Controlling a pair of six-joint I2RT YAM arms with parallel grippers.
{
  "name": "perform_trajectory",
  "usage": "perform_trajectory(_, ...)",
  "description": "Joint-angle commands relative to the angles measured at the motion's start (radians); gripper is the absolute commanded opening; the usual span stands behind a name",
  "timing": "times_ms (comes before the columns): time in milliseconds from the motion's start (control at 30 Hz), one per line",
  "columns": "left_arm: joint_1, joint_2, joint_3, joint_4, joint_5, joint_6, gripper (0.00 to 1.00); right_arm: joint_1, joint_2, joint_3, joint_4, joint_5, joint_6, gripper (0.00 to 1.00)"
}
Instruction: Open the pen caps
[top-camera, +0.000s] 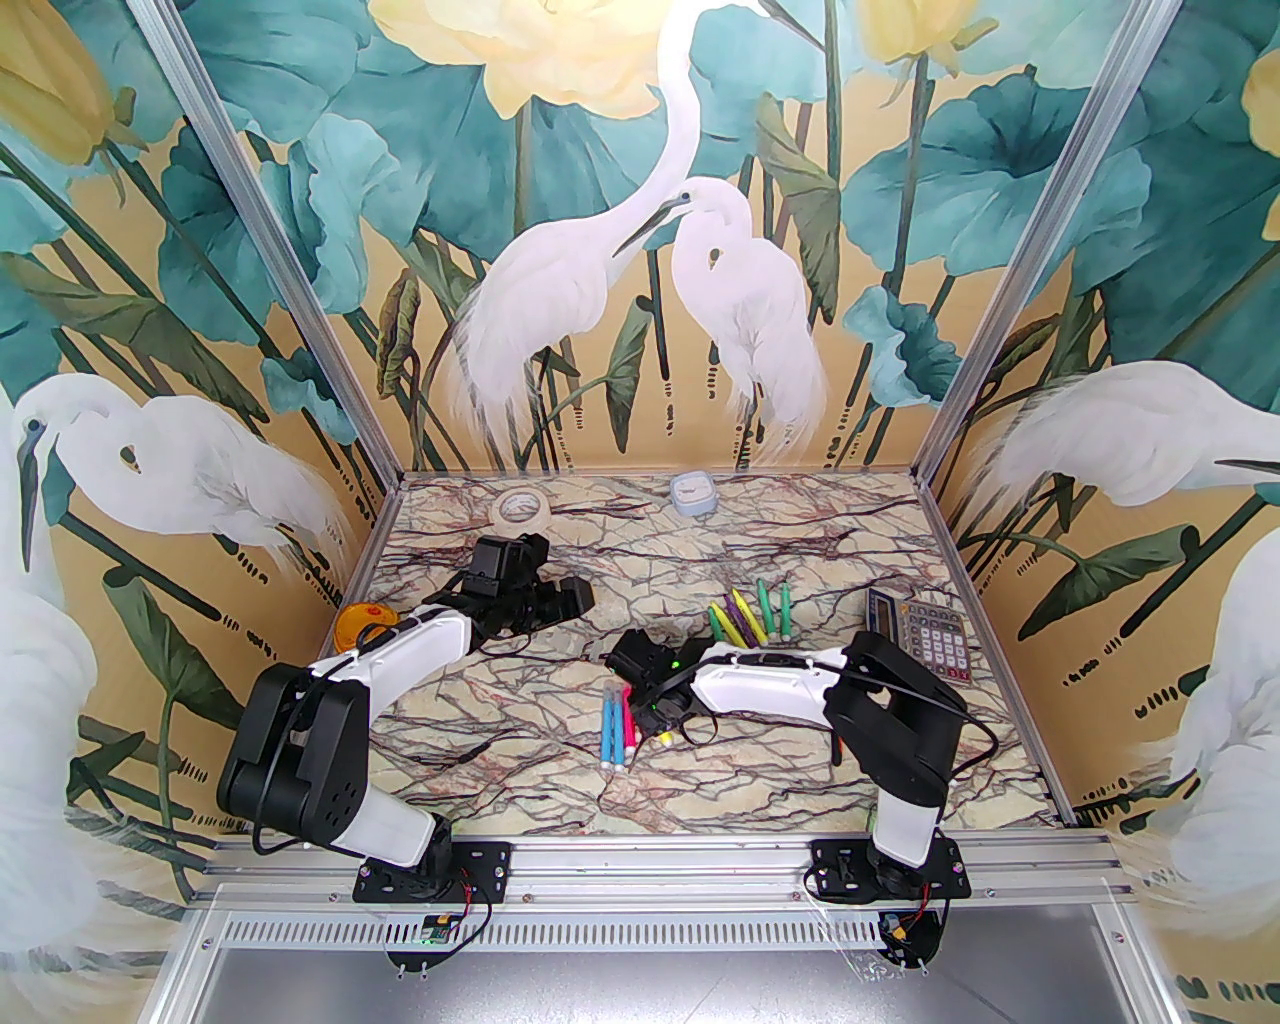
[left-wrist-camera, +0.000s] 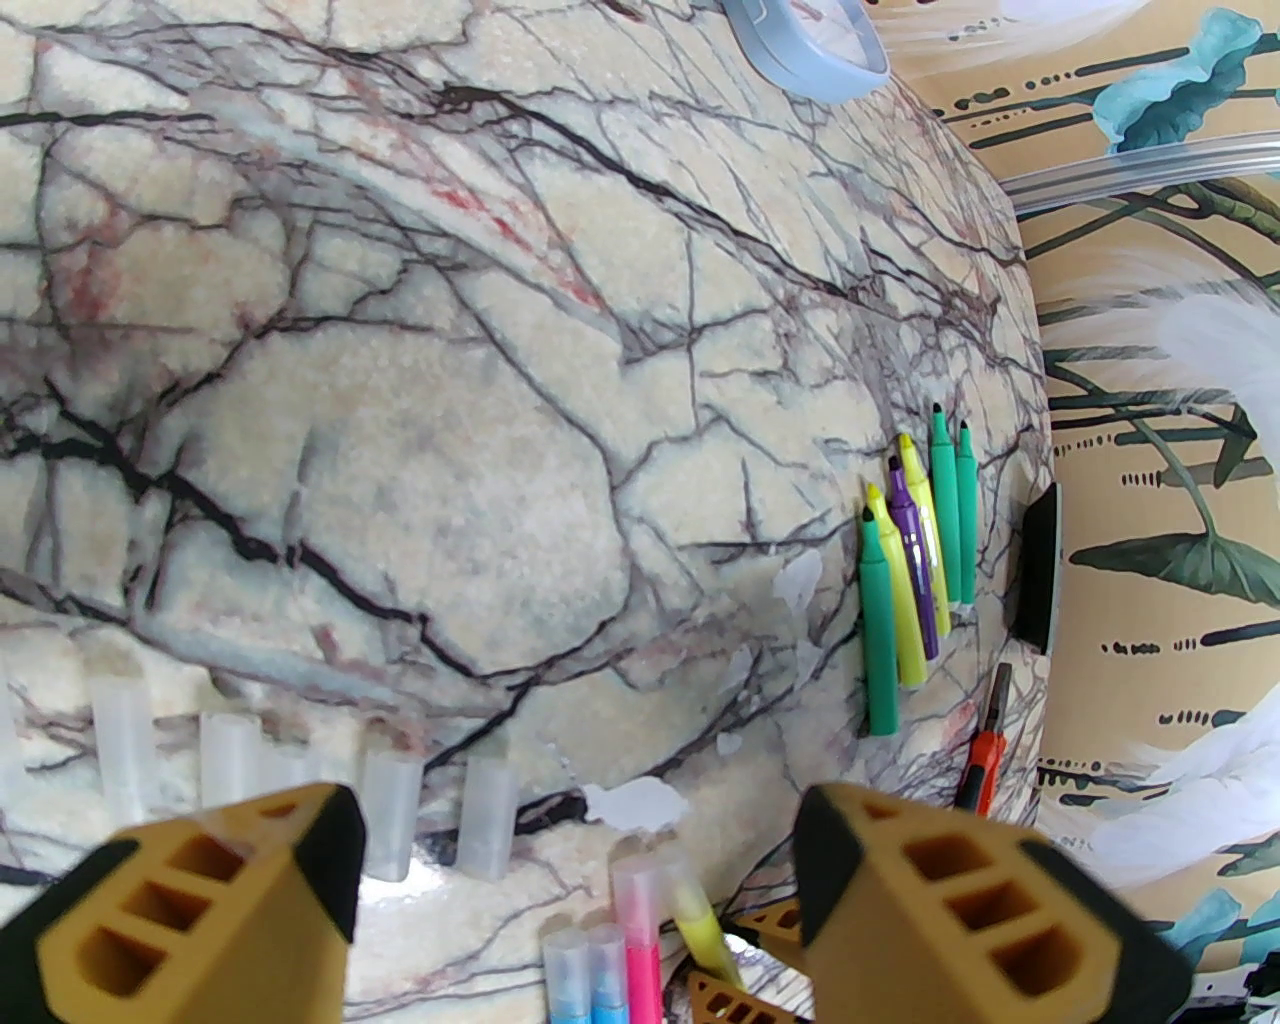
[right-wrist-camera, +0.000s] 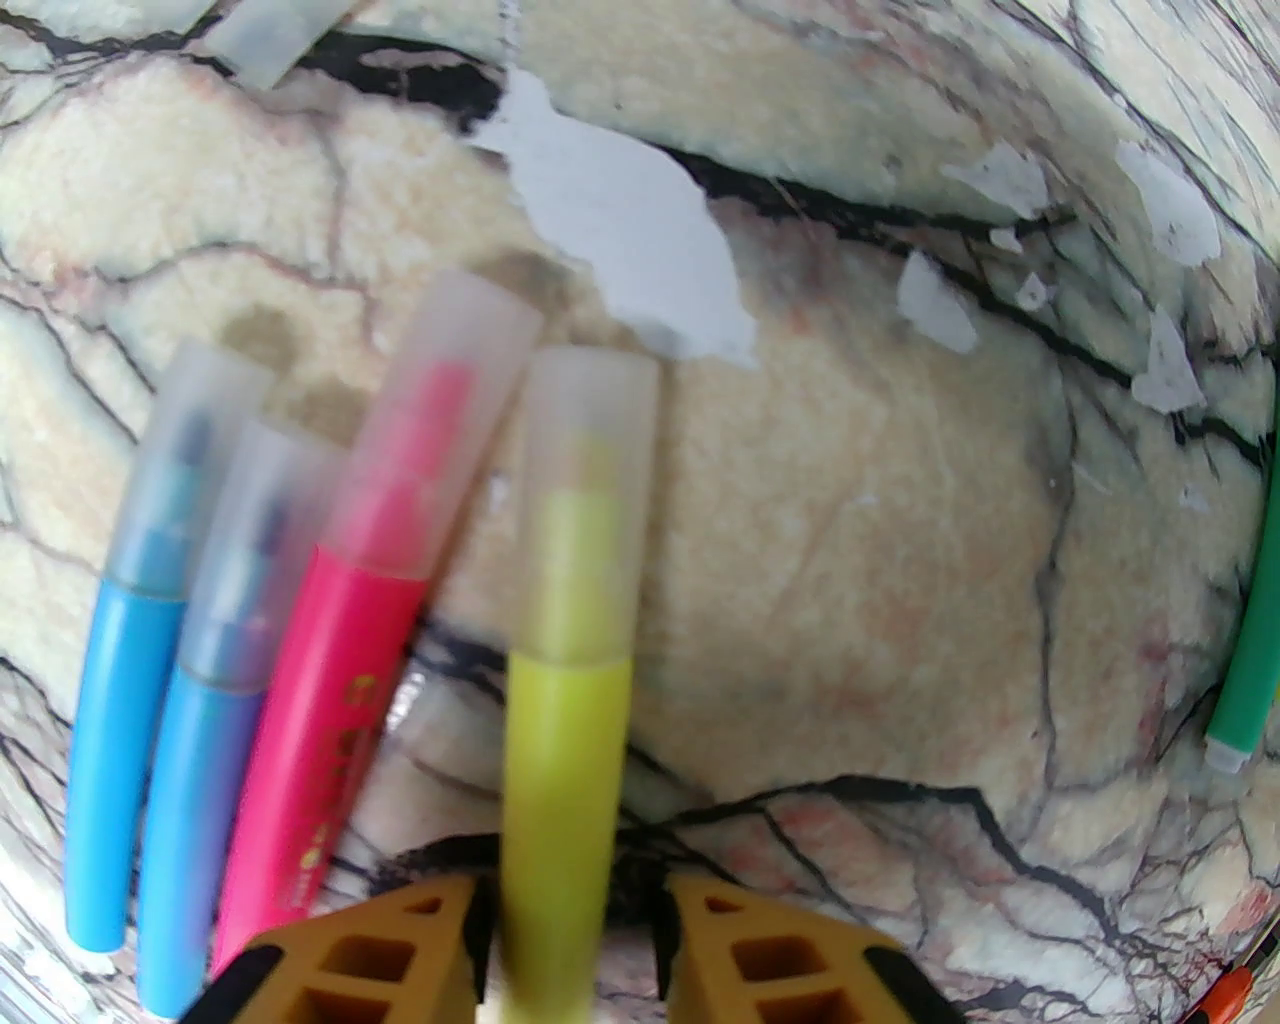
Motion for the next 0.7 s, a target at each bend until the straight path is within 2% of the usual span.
perform_trajectory(0, 0.014, -0.031, -0.015, 0.006, 0.014, 0.000, 0.75, 0.009, 0.040, 0.015, 0.003, 0.018, 0.017, 0.33)
perform_trajectory(100, 0.016, -0.035, -0.018, 0.005, 0.017, 0.000, 0.75, 0.009, 0.048, 0.017, 0.001, 0.024, 0.016, 0.28)
perform_trajectory(200, 0.017, -0.034, -0.015, 0.001, 0.022, 0.003, 0.75, 0.010, 0.030, 0.002, 0.026, 0.031, 0.033, 0.15)
perform_trajectory(267, 0.017, -0.029, -0.004, -0.020, 0.018, 0.008, 0.75, 0.002, -0.013, -0.038, 0.087, 0.003, 0.038, 0.14)
perform_trajectory(400, 0.017, -0.026, 0.001, -0.038, 0.021, 0.017, 0.75, -0.018, -0.041, -0.050, 0.100, -0.003, 0.036, 0.14)
perform_trajectory(667, 0.014, -0.010, -0.007, 0.024, 0.159, -0.007, 0.75, -0.089, -0.154, -0.140, 0.224, -0.103, 0.024, 0.14)
